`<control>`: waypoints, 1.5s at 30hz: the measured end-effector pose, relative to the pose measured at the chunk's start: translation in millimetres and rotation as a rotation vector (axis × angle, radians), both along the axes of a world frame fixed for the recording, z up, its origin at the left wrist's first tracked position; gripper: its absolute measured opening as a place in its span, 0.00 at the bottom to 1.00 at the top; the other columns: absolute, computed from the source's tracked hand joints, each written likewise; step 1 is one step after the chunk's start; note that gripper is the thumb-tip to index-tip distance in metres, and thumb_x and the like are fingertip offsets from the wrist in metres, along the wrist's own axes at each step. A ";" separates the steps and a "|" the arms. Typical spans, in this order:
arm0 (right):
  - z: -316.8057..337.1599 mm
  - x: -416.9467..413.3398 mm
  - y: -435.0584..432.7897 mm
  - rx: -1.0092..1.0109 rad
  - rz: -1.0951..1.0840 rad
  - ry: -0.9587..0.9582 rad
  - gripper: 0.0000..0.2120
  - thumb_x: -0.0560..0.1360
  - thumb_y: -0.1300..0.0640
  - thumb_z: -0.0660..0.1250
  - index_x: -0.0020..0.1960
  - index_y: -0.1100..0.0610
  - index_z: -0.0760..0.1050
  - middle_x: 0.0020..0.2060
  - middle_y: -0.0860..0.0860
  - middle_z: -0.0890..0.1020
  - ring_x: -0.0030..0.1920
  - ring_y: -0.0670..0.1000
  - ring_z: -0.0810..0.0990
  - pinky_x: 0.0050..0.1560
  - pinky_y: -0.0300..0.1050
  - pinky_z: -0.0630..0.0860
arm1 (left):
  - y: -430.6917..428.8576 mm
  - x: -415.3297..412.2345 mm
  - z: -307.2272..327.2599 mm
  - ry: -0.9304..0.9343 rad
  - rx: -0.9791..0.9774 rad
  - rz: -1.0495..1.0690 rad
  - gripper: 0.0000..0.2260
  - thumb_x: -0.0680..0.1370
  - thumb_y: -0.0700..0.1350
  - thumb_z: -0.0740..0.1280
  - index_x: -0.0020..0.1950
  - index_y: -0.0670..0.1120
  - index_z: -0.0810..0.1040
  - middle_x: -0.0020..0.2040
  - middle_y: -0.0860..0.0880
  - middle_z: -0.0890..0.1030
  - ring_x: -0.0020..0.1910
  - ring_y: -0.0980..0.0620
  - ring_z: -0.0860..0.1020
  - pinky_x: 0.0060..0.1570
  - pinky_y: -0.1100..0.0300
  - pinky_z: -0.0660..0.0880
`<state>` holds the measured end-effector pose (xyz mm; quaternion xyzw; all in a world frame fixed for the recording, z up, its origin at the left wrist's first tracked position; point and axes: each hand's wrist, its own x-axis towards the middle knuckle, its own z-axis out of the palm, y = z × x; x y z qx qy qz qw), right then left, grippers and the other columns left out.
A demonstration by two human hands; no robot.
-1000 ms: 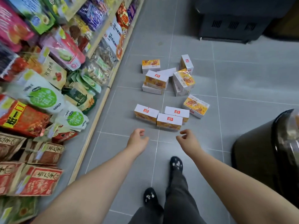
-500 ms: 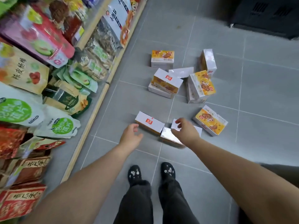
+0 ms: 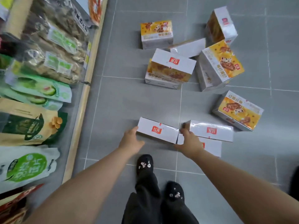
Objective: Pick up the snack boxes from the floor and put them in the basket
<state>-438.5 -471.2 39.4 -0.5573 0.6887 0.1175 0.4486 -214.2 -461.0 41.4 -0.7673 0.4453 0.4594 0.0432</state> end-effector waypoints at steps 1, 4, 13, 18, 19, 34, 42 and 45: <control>-25.9 1.6 -1.5 0.003 0.016 0.024 0.36 0.70 0.48 0.72 0.73 0.53 0.61 0.65 0.57 0.71 0.64 0.60 0.71 0.62 0.53 0.72 | -4.9 1.2 -25.3 -0.016 0.016 -0.051 0.33 0.74 0.43 0.67 0.77 0.47 0.57 0.72 0.42 0.65 0.70 0.46 0.66 0.67 0.55 0.66; -90.1 6.3 -10.4 -0.007 0.116 0.091 0.40 0.70 0.47 0.72 0.75 0.51 0.55 0.69 0.55 0.66 0.67 0.59 0.67 0.64 0.55 0.69 | -19.2 4.4 -93.9 -0.071 0.002 -0.145 0.39 0.72 0.43 0.68 0.78 0.51 0.52 0.72 0.43 0.63 0.70 0.43 0.66 0.66 0.54 0.67; -215.1 16.1 -30.3 -0.002 0.527 0.331 0.56 0.64 0.38 0.74 0.77 0.55 0.42 0.73 0.56 0.58 0.73 0.59 0.58 0.70 0.56 0.62 | -48.7 -0.1 -214.5 -0.303 0.027 -0.541 0.53 0.68 0.41 0.74 0.76 0.62 0.36 0.77 0.46 0.42 0.69 0.43 0.65 0.55 0.53 0.73; -209.8 17.7 -39.6 -0.081 0.585 0.350 0.44 0.63 0.47 0.76 0.70 0.56 0.55 0.64 0.55 0.68 0.66 0.57 0.67 0.62 0.49 0.70 | -56.6 6.5 -203.1 -0.370 -0.028 -0.613 0.41 0.64 0.44 0.76 0.72 0.52 0.57 0.68 0.44 0.56 0.59 0.43 0.70 0.50 0.55 0.74; -200.2 17.0 -42.0 -0.107 0.598 0.347 0.43 0.63 0.47 0.76 0.70 0.55 0.56 0.63 0.55 0.68 0.65 0.57 0.67 0.61 0.49 0.70 | -53.1 8.1 -192.2 -0.387 -0.035 -0.600 0.41 0.63 0.46 0.76 0.70 0.51 0.59 0.68 0.45 0.57 0.59 0.43 0.70 0.50 0.55 0.74; 200.1 37.5 -40.2 -0.304 0.653 0.078 0.48 0.64 0.54 0.76 0.74 0.48 0.50 0.70 0.52 0.60 0.68 0.59 0.65 0.61 0.57 0.73 | 31.1 42.6 214.2 -0.213 -0.267 -0.137 0.42 0.60 0.45 0.77 0.70 0.52 0.61 0.67 0.49 0.62 0.64 0.43 0.66 0.60 0.52 0.72; 326.0 34.1 -3.3 -0.366 0.825 -0.199 0.54 0.65 0.53 0.78 0.78 0.50 0.45 0.76 0.54 0.54 0.75 0.59 0.56 0.73 0.54 0.57 | 143.9 24.0 355.0 -0.228 -0.324 0.225 0.42 0.59 0.47 0.78 0.69 0.50 0.63 0.65 0.49 0.64 0.63 0.46 0.70 0.58 0.54 0.72; 353.0 41.6 10.1 -0.310 0.853 -0.325 0.57 0.62 0.53 0.80 0.78 0.53 0.45 0.76 0.55 0.56 0.76 0.56 0.56 0.74 0.49 0.54 | 200.4 17.3 378.4 -0.155 -0.321 0.470 0.43 0.61 0.45 0.78 0.72 0.51 0.61 0.65 0.49 0.62 0.65 0.50 0.67 0.60 0.62 0.67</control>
